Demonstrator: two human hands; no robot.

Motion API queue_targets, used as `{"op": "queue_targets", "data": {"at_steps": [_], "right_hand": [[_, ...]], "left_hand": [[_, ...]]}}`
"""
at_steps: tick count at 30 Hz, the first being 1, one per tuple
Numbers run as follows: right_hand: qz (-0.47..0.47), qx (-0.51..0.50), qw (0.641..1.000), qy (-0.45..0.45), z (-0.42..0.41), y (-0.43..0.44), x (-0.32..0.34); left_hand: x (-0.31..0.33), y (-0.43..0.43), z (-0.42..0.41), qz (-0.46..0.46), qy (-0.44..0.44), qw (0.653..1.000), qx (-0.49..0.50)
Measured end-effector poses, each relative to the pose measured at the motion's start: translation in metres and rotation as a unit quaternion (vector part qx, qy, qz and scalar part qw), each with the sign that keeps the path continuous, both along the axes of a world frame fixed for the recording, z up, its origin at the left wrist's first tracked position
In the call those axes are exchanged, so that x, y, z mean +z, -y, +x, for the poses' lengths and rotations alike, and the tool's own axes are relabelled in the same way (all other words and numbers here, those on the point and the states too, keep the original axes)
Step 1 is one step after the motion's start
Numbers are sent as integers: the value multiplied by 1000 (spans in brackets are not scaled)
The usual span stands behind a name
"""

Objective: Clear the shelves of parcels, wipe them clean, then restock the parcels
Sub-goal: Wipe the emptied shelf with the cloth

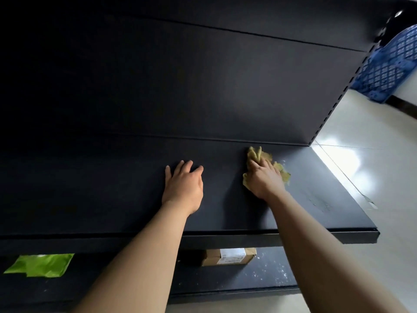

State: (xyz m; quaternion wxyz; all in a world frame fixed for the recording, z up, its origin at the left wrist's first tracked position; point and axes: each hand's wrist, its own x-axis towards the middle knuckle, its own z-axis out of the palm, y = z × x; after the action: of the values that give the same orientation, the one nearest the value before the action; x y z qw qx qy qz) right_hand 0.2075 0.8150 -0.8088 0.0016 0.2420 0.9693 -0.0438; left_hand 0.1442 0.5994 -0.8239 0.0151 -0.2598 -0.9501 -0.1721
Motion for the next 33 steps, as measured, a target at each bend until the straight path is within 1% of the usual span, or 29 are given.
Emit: {"op": "queue_targets", "data": {"at_steps": [1,5,6,8,11,15,18,20,22,25,28,33], "right_hand": [[2,16,1000,1,-8,9,-1],[-27,137,990,-10,-50,46,1],[-36,155,987,-5,-59,50,4],[-43,160,986,0,-72,47,6],[-40,115,993,-5,-77,23,8],[-13,16,1000,-4,-64,-14,8],[24,-54,997,41,-47,-44,16],[28,-98,991,90,-37,-60,24],[18,-140,983,117,-27,-68,28],[-17,-198,975,101,-16,-60,25],[-32,-248,964,90,-8,-42,20],[-48,-240,968,57,6,-17,10]], "left_hand": [[-1,0,1,2,0,1000,-4],[-1,0,0,8,-5,1000,-4],[-1,0,-1,10,-9,1000,-3],[0,0,0,13,-15,1000,-1],[1,-1,1,19,-11,1000,-4],[3,2,1,15,-3,1000,-4],[3,2,0,9,-4,1000,-3],[3,2,0,7,-4,1000,-2],[3,1,0,5,-5,1000,-1],[1,1,-2,-5,-12,1000,-1],[0,0,-2,-8,-15,1000,0],[0,-1,-2,-3,-20,1000,1]]}}
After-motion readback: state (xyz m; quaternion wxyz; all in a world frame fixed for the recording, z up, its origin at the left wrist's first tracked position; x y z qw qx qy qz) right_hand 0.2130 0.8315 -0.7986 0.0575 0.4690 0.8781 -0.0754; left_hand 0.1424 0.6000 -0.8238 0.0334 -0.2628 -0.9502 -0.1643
